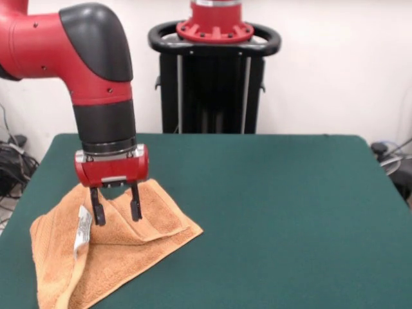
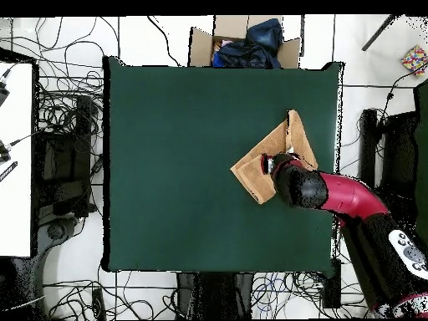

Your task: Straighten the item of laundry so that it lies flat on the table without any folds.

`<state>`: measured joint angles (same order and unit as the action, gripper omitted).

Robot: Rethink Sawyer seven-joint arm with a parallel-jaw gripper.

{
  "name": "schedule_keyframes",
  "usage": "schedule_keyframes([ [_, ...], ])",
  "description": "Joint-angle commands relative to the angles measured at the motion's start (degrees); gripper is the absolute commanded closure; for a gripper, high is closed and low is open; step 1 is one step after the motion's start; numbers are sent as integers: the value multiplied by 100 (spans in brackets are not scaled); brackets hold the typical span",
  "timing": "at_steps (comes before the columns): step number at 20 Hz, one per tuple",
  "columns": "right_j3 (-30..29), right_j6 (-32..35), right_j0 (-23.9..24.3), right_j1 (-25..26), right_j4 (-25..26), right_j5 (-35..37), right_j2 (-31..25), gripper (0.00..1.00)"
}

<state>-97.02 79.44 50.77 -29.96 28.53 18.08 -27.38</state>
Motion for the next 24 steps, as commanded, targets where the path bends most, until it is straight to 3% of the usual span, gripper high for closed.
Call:
schedule_keyframes([
  [1, 309, 649, 0, 253, 33, -110, 335, 0],
  [14, -291, 1052, -230, 209, 78, -572, 695, 0],
  [24, -339, 1141, -468, 441, -64, -956, 989, 0],
])
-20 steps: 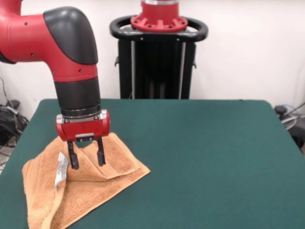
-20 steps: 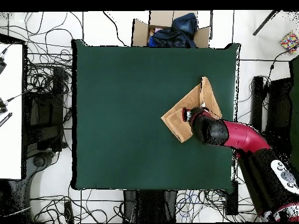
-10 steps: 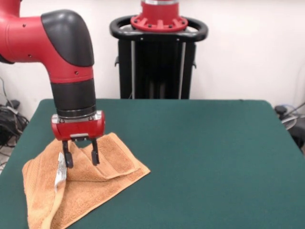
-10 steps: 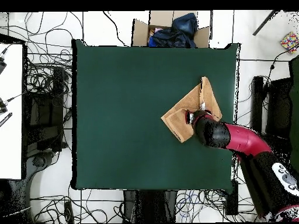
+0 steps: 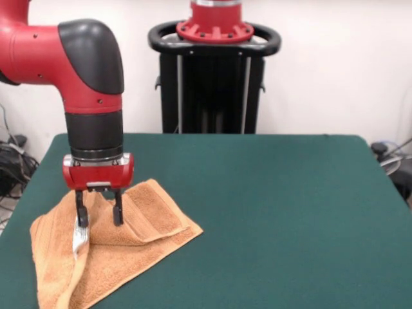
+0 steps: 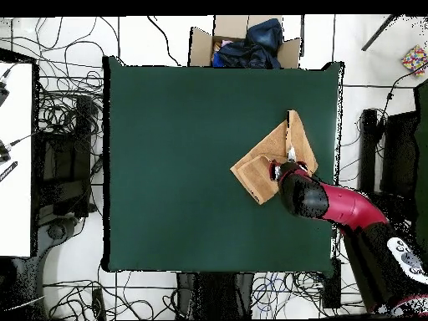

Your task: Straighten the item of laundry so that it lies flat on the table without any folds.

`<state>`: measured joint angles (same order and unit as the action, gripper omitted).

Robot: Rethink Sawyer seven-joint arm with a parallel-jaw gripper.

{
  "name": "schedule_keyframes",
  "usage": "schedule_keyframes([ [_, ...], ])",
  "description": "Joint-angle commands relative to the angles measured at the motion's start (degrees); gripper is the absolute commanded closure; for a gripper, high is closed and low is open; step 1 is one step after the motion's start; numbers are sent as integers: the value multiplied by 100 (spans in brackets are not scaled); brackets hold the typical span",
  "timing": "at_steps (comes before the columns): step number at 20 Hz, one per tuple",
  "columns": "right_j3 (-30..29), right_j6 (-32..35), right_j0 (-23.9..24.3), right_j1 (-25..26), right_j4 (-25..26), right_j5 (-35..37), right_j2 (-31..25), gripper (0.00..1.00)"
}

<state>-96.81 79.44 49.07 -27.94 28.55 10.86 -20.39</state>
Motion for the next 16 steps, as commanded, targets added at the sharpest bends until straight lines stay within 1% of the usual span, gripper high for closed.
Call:
schedule_keyframes([
  [1, -375, 1125, -298, 256, -79, -239, 297, 0],
  [3, -463, 1136, -296, 250, -119, -255, 313, 0],
  [7, -735, 1371, -457, 121, -193, -441, 508, 0],
  [10, -848, 1412, -522, 90, -267, -496, 553, 0],
  [16, -748, 1302, -548, 288, -357, -590, 566, 0],
])
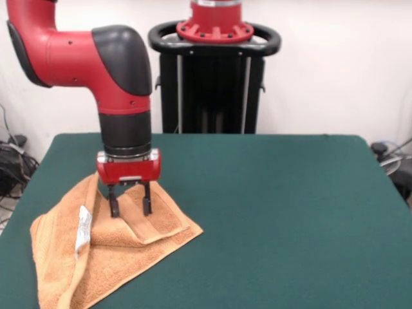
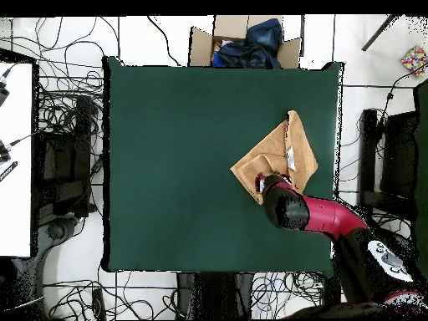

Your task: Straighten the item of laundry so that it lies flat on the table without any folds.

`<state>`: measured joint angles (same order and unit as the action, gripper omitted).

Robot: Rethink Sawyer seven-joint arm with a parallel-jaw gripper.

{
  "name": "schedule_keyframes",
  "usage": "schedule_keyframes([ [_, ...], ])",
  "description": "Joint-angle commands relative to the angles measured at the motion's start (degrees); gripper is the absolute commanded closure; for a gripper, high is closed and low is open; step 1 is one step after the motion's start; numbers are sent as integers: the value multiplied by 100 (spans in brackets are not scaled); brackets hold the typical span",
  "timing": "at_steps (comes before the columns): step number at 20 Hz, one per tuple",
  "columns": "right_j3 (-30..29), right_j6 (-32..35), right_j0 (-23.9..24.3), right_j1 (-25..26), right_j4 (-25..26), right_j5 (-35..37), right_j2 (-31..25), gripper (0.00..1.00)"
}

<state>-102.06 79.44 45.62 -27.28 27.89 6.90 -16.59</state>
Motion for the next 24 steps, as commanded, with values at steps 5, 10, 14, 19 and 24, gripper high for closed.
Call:
schedule_keyframes([
  [5, -113, 1247, -202, 325, -319, -238, 169, 0],
  [10, 34, 1151, -192, 372, -357, -114, 116, 0],
  [14, 133, 1081, -168, 396, -384, -24, 71, 0],
  [19, 131, 1080, -204, 320, -445, 24, 67, 0],
  [24, 125, 1161, -307, 311, -516, -29, 98, 0],
])
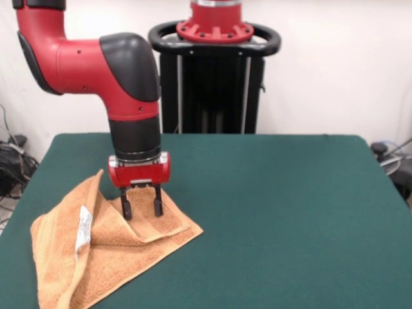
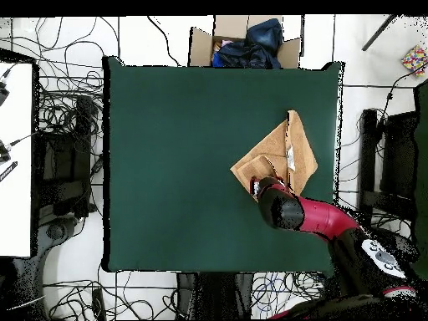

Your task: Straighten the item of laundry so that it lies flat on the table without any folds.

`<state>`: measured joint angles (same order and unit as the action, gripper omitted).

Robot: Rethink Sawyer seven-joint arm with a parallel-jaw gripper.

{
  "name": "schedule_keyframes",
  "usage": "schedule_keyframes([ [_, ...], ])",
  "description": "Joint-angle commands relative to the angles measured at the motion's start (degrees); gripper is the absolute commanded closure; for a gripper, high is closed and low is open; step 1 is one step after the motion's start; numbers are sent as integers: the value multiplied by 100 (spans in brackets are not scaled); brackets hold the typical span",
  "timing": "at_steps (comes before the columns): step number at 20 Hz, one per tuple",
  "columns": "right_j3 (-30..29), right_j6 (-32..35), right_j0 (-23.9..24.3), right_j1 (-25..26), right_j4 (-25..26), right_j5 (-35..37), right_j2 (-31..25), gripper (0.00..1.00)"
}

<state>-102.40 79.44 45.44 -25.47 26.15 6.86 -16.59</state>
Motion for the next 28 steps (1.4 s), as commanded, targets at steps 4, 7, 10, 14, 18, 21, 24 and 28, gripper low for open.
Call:
schedule_keyframes([
  [4, 176, 1242, -426, 80, -449, -24, 127, 0],
  [7, 166, 1299, -580, -98, -587, 42, 167, 0],
  [10, 167, 1308, -699, -261, -729, 159, 189, 0],
  [14, 146, 1333, -820, -334, -873, 139, 255, 0],
  [18, 168, 1360, -934, -194, -958, -77, 370, 0],
  [21, 186, 1353, -977, -86, -990, -221, 439, 0],
  [24, 346, 1267, -955, 157, -981, -336, 466, 0],
  [28, 496, 1141, -865, 350, -948, -360, 423, 0],
])
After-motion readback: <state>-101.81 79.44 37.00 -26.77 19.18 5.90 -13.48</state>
